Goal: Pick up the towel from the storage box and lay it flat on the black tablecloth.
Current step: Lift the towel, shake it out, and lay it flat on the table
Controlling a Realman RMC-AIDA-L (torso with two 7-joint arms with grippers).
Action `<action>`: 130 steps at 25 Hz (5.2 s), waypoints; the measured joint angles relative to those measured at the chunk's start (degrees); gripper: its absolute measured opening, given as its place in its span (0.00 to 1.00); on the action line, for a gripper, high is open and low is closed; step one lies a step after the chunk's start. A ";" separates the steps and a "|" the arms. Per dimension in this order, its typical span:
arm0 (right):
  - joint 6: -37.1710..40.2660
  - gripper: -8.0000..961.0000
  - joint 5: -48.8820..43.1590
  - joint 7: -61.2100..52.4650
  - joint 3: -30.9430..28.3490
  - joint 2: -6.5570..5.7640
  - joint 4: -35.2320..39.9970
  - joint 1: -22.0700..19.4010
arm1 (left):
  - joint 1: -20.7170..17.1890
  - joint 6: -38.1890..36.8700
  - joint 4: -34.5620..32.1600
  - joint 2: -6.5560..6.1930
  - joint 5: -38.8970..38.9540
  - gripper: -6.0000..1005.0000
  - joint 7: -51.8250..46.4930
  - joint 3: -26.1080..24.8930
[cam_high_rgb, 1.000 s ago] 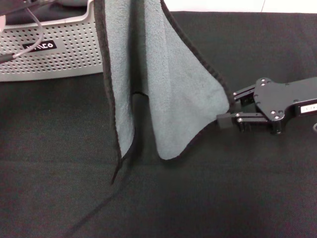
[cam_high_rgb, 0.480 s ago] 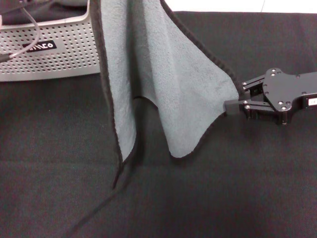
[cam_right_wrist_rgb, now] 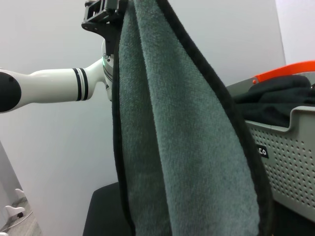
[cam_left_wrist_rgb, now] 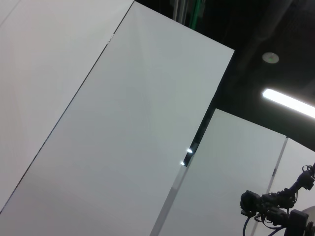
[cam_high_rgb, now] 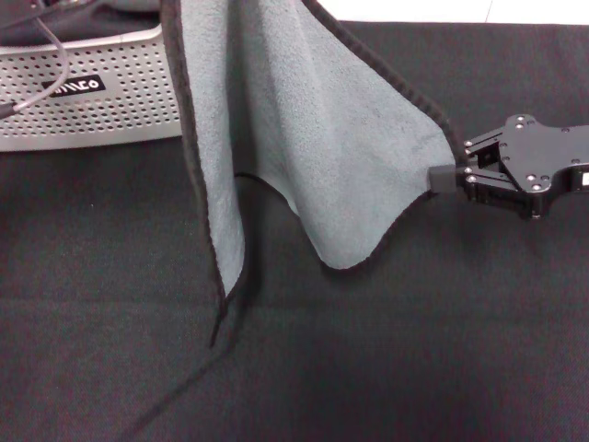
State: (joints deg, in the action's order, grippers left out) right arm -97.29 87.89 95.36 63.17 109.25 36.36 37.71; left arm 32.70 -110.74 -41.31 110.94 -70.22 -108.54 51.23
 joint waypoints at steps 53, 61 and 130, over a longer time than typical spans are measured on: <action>-1.52 0.01 -0.60 -32.51 12.98 6.53 63.33 -25.52 | -22.03 -6.06 -1.76 1.72 -3.94 0.02 1.72 6.03; -4.76 0.01 1.28 -34.02 14.93 6.14 65.80 -27.31 | -24.37 -6.16 -5.56 -0.05 -0.11 0.02 1.82 15.84; -0.46 0.01 -14.06 -25.33 -0.14 4.76 22.32 -10.38 | -4.95 16.28 17.67 -2.24 -1.60 0.02 6.50 22.68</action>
State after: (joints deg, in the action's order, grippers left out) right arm -97.74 73.83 70.04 63.04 114.00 58.68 27.33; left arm 27.75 -94.46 -23.63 108.70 -71.82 -102.04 73.91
